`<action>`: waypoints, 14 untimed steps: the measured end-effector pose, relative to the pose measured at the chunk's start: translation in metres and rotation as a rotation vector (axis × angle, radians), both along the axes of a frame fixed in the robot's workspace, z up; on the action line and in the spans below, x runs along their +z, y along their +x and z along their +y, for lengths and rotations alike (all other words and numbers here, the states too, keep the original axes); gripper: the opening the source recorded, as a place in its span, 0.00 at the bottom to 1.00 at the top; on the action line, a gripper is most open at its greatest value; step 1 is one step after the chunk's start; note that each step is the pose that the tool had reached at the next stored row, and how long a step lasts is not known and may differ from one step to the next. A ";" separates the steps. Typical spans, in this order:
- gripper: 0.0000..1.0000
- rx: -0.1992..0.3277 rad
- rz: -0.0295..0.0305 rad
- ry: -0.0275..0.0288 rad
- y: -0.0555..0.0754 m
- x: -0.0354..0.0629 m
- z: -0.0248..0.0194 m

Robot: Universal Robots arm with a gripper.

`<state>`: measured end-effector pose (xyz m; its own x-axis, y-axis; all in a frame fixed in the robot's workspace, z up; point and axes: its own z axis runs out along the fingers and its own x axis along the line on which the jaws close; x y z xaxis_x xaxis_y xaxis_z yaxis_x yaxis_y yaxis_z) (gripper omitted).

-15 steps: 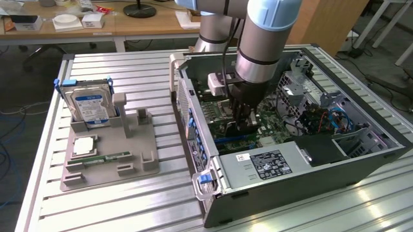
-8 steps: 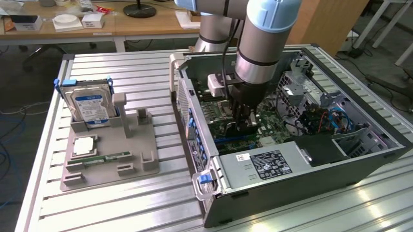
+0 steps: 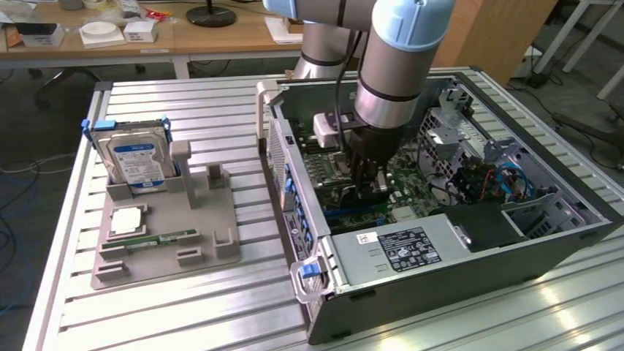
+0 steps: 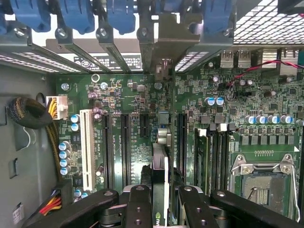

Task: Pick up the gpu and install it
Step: 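Insert the gpu into the slot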

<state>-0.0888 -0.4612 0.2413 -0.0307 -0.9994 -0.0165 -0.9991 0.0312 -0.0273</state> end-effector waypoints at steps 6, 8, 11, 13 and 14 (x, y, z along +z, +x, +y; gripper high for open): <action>0.26 0.000 -0.0001 0.0003 0.000 -0.0016 0.0000; 0.26 0.000 -0.0001 0.0002 0.000 -0.0025 0.0000; 0.26 0.000 -0.0001 0.0004 0.000 -0.0034 0.0001; 0.26 0.000 -0.0003 0.0007 0.000 -0.0035 0.0001; 0.26 0.000 -0.0002 0.0006 0.000 -0.0035 0.0001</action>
<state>-0.0890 -0.4611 0.2378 -0.0307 -0.9994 -0.0172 -0.9991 0.0311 -0.0275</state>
